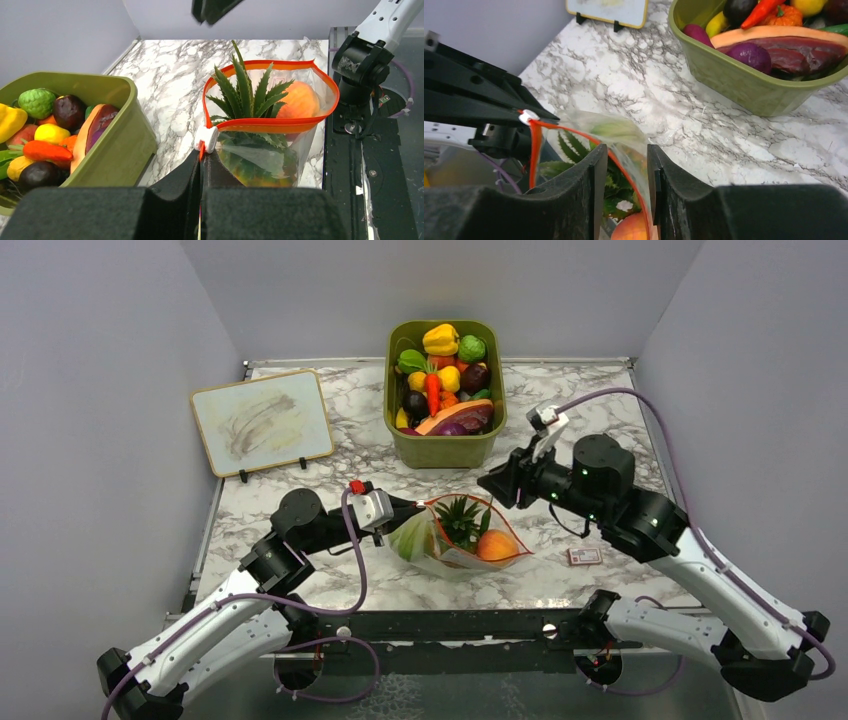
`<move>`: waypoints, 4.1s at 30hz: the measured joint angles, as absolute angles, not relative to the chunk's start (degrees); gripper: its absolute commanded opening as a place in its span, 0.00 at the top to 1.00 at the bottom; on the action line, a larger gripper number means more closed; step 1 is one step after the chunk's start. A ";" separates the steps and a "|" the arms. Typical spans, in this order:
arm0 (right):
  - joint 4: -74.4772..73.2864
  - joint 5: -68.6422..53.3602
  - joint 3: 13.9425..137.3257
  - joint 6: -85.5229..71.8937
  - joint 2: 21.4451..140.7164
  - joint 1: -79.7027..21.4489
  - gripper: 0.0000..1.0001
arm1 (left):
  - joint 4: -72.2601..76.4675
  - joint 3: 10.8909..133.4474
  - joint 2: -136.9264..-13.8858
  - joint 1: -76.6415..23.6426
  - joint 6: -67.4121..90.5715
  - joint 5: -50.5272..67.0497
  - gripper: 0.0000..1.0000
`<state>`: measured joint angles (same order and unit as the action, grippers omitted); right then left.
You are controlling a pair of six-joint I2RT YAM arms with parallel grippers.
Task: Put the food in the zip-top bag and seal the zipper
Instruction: Adjust the zipper food storage bag at the center of the board.
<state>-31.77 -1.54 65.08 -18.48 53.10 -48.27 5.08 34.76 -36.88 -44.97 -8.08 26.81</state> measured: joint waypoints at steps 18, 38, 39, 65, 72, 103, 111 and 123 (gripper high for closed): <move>-34.98 -3.40 62.98 -20.12 48.86 -48.27 0.75 | 5.50 34.76 -37.23 -44.97 -8.23 26.81 1.00; -36.56 -5.89 61.56 -20.29 47.66 -48.27 0.82 | 5.50 34.76 -37.26 -44.97 -8.03 26.83 1.00; -36.56 -5.93 61.47 -20.29 47.55 -48.27 0.82 | 5.50 34.76 -37.26 -44.97 -8.03 26.83 1.00; -22.46 -16.10 51.29 -24.23 51.27 -48.27 0.91 | 6.33 34.76 -38.35 -44.97 -6.52 26.83 1.00; -15.70 -16.60 47.07 -26.48 52.80 -48.95 0.91 | 6.35 34.76 -38.68 -44.97 -6.33 26.85 1.00; -11.14 4.27 47.48 -28.25 61.69 -60.03 0.89 | -2.33 35.24 -35.09 -43.99 -7.77 26.15 1.00; -19.70 3.31 49.80 -23.59 57.93 -59.53 0.78 | -5.30 38.15 -33.76 -44.73 -9.47 30.96 1.00; -29.17 -0.27 56.86 -22.83 54.43 -59.53 0.70 | -5.23 38.24 -33.82 -44.75 -10.20 33.12 1.00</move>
